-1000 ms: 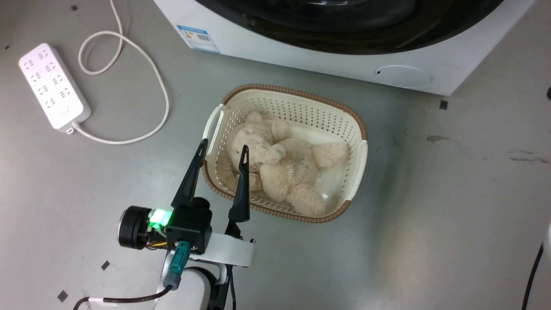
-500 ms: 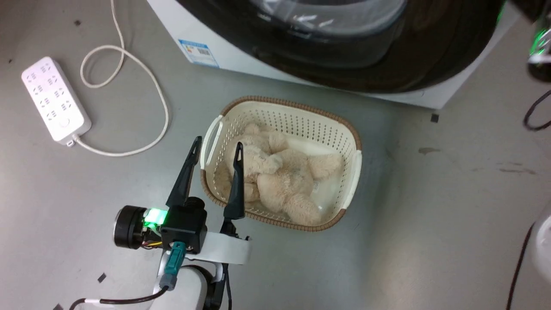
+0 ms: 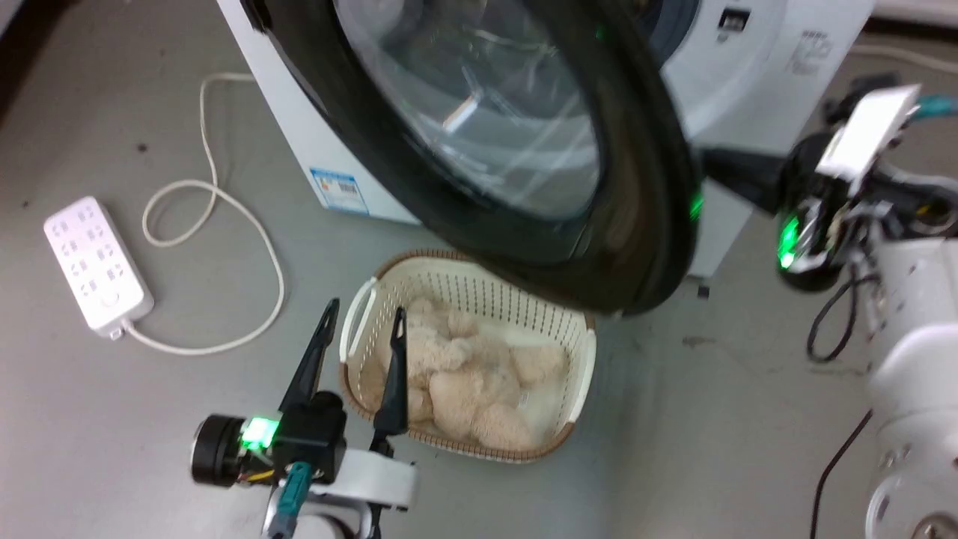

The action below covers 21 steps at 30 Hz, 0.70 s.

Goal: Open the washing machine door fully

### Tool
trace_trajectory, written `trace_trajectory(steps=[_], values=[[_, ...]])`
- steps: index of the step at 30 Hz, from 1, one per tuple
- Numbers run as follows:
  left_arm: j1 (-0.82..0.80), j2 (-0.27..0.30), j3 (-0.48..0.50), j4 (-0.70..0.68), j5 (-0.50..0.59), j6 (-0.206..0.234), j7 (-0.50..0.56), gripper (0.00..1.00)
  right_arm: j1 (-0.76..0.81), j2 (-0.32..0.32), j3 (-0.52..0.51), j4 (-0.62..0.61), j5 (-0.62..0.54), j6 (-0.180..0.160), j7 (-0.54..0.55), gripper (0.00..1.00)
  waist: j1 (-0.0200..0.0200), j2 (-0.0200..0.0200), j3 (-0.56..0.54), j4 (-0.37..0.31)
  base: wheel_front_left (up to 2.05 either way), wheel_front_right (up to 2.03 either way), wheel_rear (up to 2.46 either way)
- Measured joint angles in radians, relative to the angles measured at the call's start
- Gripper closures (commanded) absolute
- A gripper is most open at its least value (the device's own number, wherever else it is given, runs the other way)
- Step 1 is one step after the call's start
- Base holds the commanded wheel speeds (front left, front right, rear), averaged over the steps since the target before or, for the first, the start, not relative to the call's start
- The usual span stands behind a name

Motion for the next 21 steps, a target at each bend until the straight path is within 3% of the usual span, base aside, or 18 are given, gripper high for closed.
trace_trajectory(steps=[6, 11, 18, 19, 21], values=[[0.059, 0.025, 0.029, 0.001, -0.006, -0.006, 0.000, 0.00, 0.114, 0.001, 0.274, -0.014, 0.238, 0.000, -0.002, 1.00, -0.0001, 0.0000, -0.075, -0.010, 0.00, 0.00, 0.00], [0.089, 0.037, 0.036, -0.001, -0.005, -0.017, 0.000, 0.00, 0.246, 0.003, 0.537, -0.105, 0.439, 0.000, -0.046, 1.00, -0.0001, 0.0000, -0.114, -0.018, 0.00, 0.00, 0.00], [0.118, 0.047, 0.049, -0.002, -0.009, -0.029, 0.000, 0.00, 0.367, 0.006, 0.827, -0.225, 0.641, 0.000, -0.180, 1.00, 0.0001, 0.0000, -0.125, -0.024, 0.00, 0.00, 0.00], [0.118, 0.045, 0.053, -0.002, -0.009, -0.041, 0.000, 0.00, 0.380, 0.006, 0.946, -0.261, 0.701, 0.000, -0.261, 1.00, 0.0002, 0.0000, -0.122, -0.027, 0.00, 0.00, 0.00], [0.118, 0.042, 0.058, -0.002, -0.009, -0.041, 0.000, 0.00, 0.380, 0.007, 0.963, -0.269, 0.703, 0.000, -0.302, 1.00, 0.0002, 0.0000, -0.124, -0.029, 0.00, 0.00, 0.00]])
